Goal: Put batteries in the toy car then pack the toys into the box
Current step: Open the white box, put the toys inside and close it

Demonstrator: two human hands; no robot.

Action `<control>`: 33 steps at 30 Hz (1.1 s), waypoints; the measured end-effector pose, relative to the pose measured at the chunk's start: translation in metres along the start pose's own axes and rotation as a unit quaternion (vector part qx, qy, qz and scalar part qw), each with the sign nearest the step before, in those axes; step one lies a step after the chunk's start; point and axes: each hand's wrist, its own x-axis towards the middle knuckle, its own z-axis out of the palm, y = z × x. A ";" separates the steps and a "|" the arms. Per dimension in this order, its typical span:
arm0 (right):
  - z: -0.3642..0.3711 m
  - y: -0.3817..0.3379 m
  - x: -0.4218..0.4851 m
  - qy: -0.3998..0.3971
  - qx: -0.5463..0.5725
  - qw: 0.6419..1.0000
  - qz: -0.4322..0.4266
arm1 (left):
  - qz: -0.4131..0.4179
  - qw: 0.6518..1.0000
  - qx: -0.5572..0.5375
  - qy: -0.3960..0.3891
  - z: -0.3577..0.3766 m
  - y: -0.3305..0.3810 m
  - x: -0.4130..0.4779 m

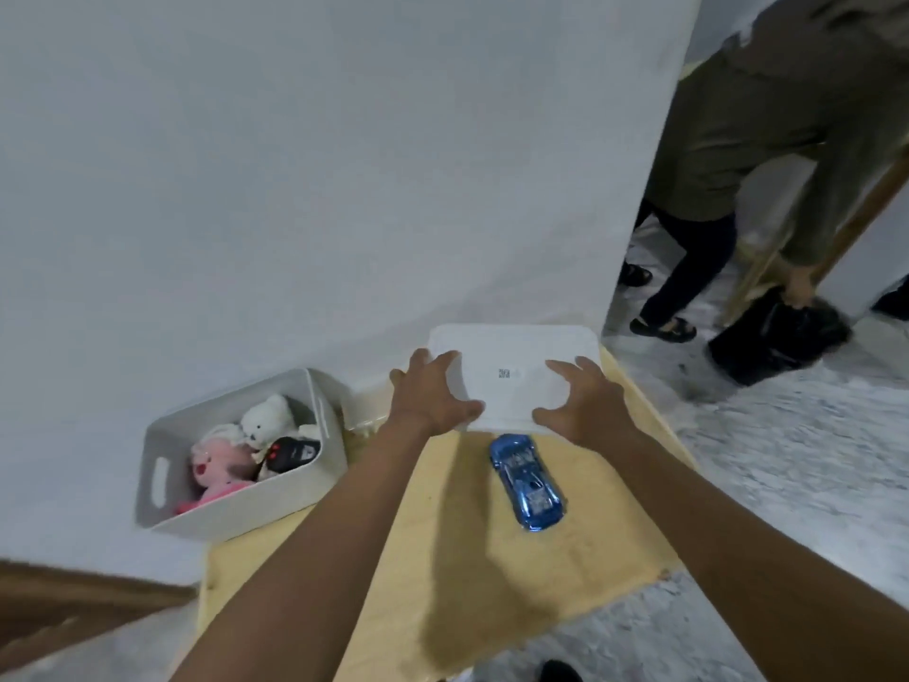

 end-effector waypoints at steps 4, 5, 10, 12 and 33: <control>0.027 -0.092 -0.003 -0.051 -0.013 0.996 -0.067 | -0.066 0.997 -0.013 0.046 -0.056 -0.077 -0.038; 0.035 -0.114 -0.007 -0.060 -0.013 0.995 -0.081 | -0.081 0.995 -0.013 0.054 -0.066 -0.098 -0.047; 0.083 -0.208 -0.029 -0.092 -0.033 0.983 -0.153 | -0.147 0.985 -0.023 0.082 -0.099 -0.192 -0.091; 0.105 -0.235 -0.035 -0.110 -0.041 0.979 -0.165 | -0.172 0.980 -0.035 0.091 -0.104 -0.223 -0.106; 0.205 -0.303 -0.018 -0.109 -0.150 0.965 -0.184 | -0.221 0.972 -0.058 0.055 -0.091 -0.346 -0.104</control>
